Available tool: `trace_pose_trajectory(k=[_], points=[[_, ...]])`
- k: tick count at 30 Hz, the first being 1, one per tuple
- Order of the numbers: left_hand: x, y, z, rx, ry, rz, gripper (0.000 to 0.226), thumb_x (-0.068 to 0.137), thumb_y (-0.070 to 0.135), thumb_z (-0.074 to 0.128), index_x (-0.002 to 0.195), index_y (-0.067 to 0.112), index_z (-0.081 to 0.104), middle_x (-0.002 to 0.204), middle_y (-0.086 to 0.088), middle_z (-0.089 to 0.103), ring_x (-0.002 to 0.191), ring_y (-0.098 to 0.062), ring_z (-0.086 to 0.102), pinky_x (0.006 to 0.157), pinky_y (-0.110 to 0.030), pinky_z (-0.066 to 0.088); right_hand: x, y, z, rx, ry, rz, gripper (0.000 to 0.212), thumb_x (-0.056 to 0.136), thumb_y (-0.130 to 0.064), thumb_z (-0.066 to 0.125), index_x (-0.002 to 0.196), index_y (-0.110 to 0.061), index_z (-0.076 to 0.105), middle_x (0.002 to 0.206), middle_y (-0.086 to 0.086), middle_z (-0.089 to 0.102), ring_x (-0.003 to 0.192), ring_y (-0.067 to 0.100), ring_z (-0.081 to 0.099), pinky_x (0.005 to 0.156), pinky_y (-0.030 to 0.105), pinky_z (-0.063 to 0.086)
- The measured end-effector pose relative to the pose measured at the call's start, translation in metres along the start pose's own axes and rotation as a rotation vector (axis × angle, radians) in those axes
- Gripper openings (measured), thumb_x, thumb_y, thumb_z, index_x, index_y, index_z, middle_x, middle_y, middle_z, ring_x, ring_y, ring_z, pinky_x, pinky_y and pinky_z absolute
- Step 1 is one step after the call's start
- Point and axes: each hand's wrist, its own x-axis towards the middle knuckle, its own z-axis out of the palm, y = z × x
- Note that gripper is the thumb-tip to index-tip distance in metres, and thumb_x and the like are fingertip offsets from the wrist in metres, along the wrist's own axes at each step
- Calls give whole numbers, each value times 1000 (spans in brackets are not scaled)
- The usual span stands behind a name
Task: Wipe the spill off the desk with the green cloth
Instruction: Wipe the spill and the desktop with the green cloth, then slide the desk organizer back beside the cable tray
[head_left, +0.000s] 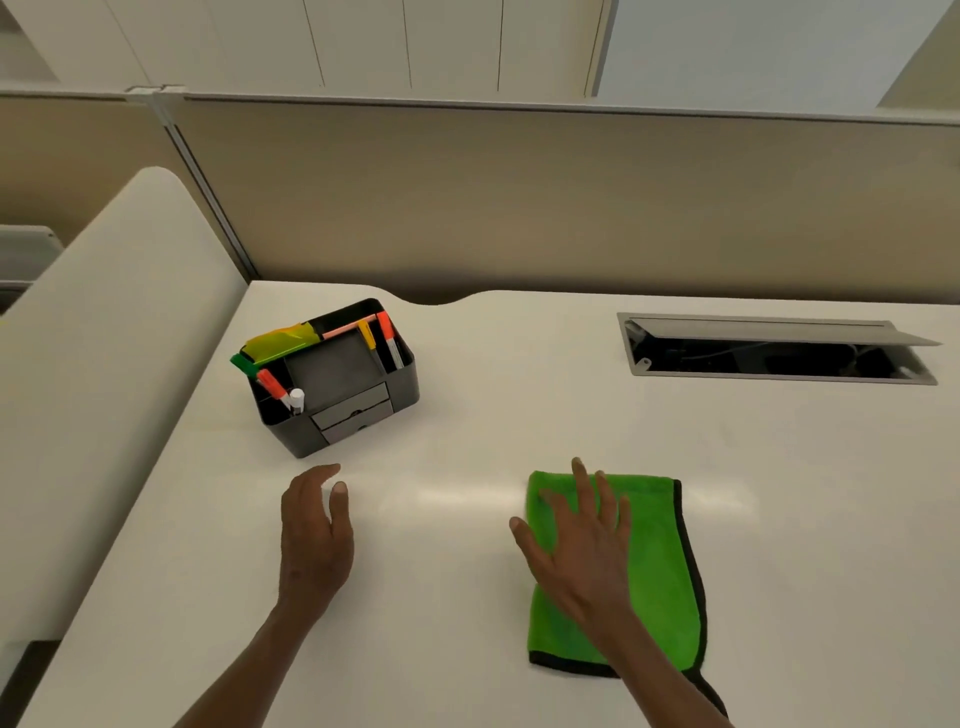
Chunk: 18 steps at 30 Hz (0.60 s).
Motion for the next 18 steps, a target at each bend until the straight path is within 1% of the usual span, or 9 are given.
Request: trace_pose_trajectory(k=[1, 2, 4, 6, 8, 10, 12, 15, 18], points=[[5, 0, -1, -8, 57, -17, 37, 98, 25, 35, 118, 5, 58, 118, -13, 61, 112, -32, 54, 98, -36, 40, 13, -14, -7, 53, 51, -19, 66, 88, -76, 33, 129, -32, 59, 162, 2, 24, 149, 27, 14, 121, 49, 15], [10, 0, -2, -16, 111, -44, 34, 97, 21, 36, 114, 4, 60, 111, -15, 62, 106, -33, 55, 94, -39, 42, 28, -29, -13, 110, 88, -40, 60, 89, -68, 41, 128, -27, 62, 157, 2, 36, 144, 25, 26, 117, 45, 28], [22, 2, -4, -24, 182, -94, 31, 96, 17, 36, 108, 2, 61, 104, -17, 62, 99, -33, 56, 88, -39, 42, 58, -59, -24, 226, 87, -60, 50, 93, -55, 51, 128, -23, 64, 138, 0, 56, 128, 21, 44, 102, 39, 43], [33, 5, -5, -42, 218, -121, 30, 97, 17, 38, 104, 0, 61, 99, -18, 63, 94, -34, 57, 83, -36, 42, 87, -82, -30, 315, 22, -59, 47, 97, -50, 49, 132, -21, 61, 117, -2, 67, 115, 20, 55, 95, 35, 46], [42, 7, -6, -67, 246, -138, 31, 98, 20, 38, 100, 1, 61, 93, -17, 64, 88, -33, 59, 78, -35, 41, 113, -101, -32, 339, -49, -79, 50, 100, -48, 44, 135, -16, 59, 109, 5, 73, 113, 25, 61, 97, 35, 46], [49, 9, -7, -88, 282, -169, 37, 101, 28, 35, 94, 2, 61, 86, -15, 67, 78, -29, 60, 70, -32, 40, 133, -118, -31, 348, -97, -97, 54, 102, -47, 41, 135, -8, 59, 115, 12, 72, 119, 29, 60, 100, 37, 45], [53, 12, -8, -117, 322, -235, 49, 102, 40, 33, 87, 4, 63, 79, -13, 69, 68, -26, 61, 63, -31, 43, 149, -133, -28, 379, -133, -84, 56, 102, -45, 41, 127, 0, 63, 122, 16, 69, 119, 32, 60, 99, 38, 45], [60, 19, -10, -244, 344, -442, 67, 95, 63, 33, 83, 6, 65, 72, -13, 70, 59, -25, 68, 57, -37, 57, 170, -150, -19, 496, -195, -23, 56, 101, -45, 45, 107, 6, 67, 107, 20, 72, 97, 34, 69, 90, 41, 55], [74, 21, -14, -367, 355, -664, 72, 87, 72, 42, 94, 4, 64, 75, -12, 72, 57, -22, 71, 48, -29, 57, 187, -161, -11, 578, -280, 65, 57, 99, -50, 47, 100, 4, 67, 91, 18, 73, 67, 27, 72, 78, 43, 61]])
